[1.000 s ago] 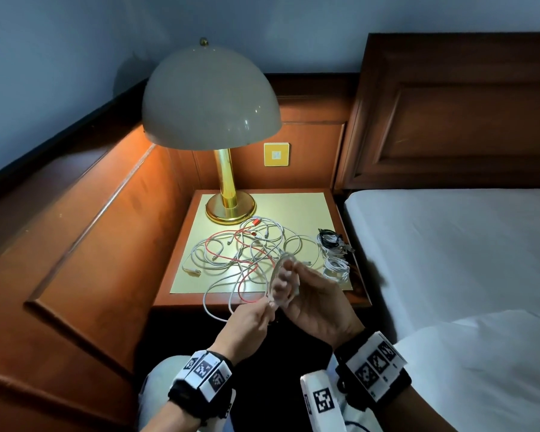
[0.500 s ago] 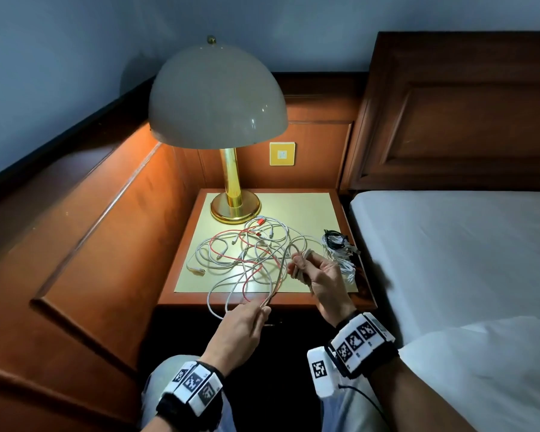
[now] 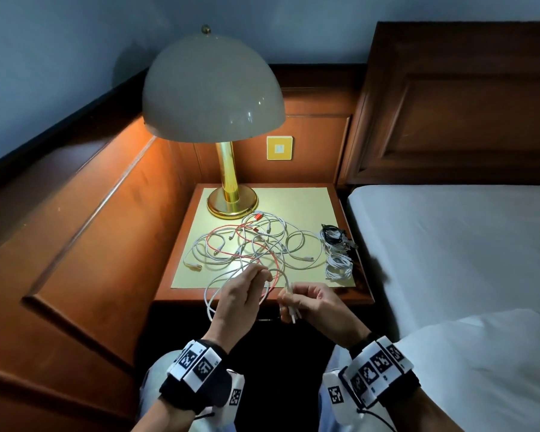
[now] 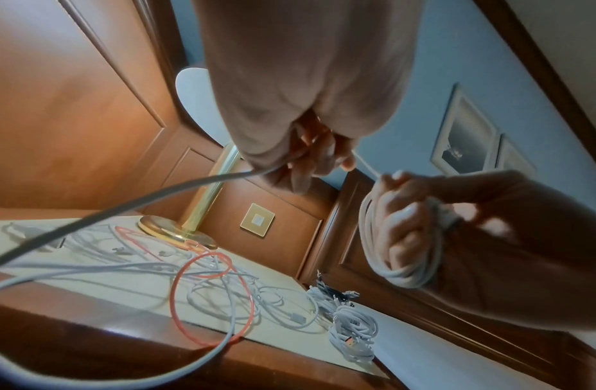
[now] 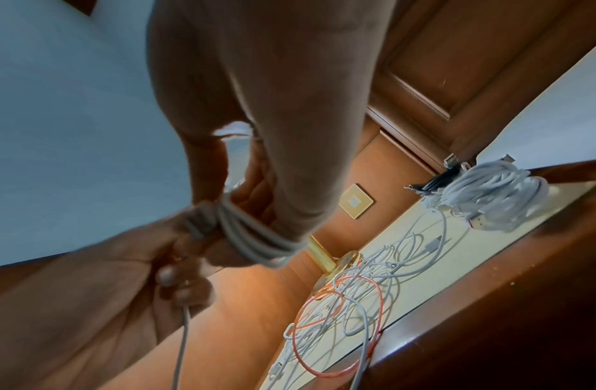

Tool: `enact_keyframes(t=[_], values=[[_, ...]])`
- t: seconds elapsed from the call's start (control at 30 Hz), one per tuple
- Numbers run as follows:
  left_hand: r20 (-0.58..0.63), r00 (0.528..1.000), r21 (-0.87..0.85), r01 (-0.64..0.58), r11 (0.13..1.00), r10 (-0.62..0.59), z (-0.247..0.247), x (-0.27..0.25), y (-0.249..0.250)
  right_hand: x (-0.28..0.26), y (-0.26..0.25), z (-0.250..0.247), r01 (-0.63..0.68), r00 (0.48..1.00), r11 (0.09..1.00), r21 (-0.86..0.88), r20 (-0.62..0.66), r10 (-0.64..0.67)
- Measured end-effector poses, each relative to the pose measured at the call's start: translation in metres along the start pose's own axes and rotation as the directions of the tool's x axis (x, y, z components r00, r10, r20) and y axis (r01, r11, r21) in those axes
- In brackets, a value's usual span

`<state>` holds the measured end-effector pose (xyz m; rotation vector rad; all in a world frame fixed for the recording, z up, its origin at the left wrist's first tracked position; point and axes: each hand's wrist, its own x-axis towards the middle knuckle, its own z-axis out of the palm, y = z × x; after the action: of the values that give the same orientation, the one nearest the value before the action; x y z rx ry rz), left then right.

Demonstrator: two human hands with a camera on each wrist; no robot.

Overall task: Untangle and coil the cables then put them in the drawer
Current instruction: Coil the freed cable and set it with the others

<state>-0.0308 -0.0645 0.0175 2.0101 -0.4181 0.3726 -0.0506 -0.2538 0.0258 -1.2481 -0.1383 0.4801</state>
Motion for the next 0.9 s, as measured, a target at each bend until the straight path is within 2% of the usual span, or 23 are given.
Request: enact_keyframes(t=[0.13,0.17,0.27,0.33,0.4,0.53,0.6,0.63,0.7,0.8,0.9], values=[[0.193,0.97,-0.196,0.185,0.963,-0.148,0.001,-0.01,-0.005,-0.007,0.0,0.012,-0.115,0.972,0.948,0.298,0.232,0.045],[0.233,0.955,-0.242,0.237,0.941,-0.18,0.003,-0.013,-0.006,-0.008,0.0,0.016,-0.124,0.965,0.929,0.35,0.26,0.031],[0.304,0.91,-0.444,0.396,0.804,-0.281,0.013,-0.023,-0.004,-0.004,0.0,0.025,-0.076,0.964,0.905,0.418,0.264,-0.041],[0.302,0.908,-0.433,0.402,0.807,-0.29,0.014,-0.025,0.001,0.0,-0.003,0.028,-0.04,0.973,0.893,0.447,0.222,-0.068],[0.309,0.911,-0.346,0.377,0.859,-0.275,0.014,-0.026,0.001,0.004,-0.004,0.03,0.002,0.98,0.896,0.443,0.177,-0.089],[0.333,0.927,-0.181,0.244,0.953,-0.174,0.012,-0.028,-0.007,0.015,-0.005,0.031,0.152,0.985,0.901,0.407,0.018,-0.174],[0.35,0.933,-0.102,0.125,0.987,-0.082,0.012,-0.03,-0.012,0.022,-0.006,0.03,0.269,0.962,0.927,0.263,-0.115,-0.247],[0.354,0.934,-0.066,0.082,0.994,-0.053,0.012,-0.032,-0.014,0.025,-0.006,0.029,0.33,0.936,0.936,0.125,-0.176,-0.306],[0.32,0.947,-0.012,0.006,1.0,-0.002,0.011,-0.034,-0.017,0.03,-0.005,0.026,0.394,0.883,0.907,-0.146,-0.215,-0.418],[0.224,0.972,0.065,-0.079,0.995,0.062,0.01,-0.032,-0.025,0.033,-0.001,0.019,0.361,0.867,0.786,-0.502,-0.129,-0.481],[0.197,0.974,0.152,-0.146,0.978,0.115,0.003,-0.024,-0.034,0.035,0.006,0.008,0.356,0.865,0.583,-0.73,0.023,-0.501]])
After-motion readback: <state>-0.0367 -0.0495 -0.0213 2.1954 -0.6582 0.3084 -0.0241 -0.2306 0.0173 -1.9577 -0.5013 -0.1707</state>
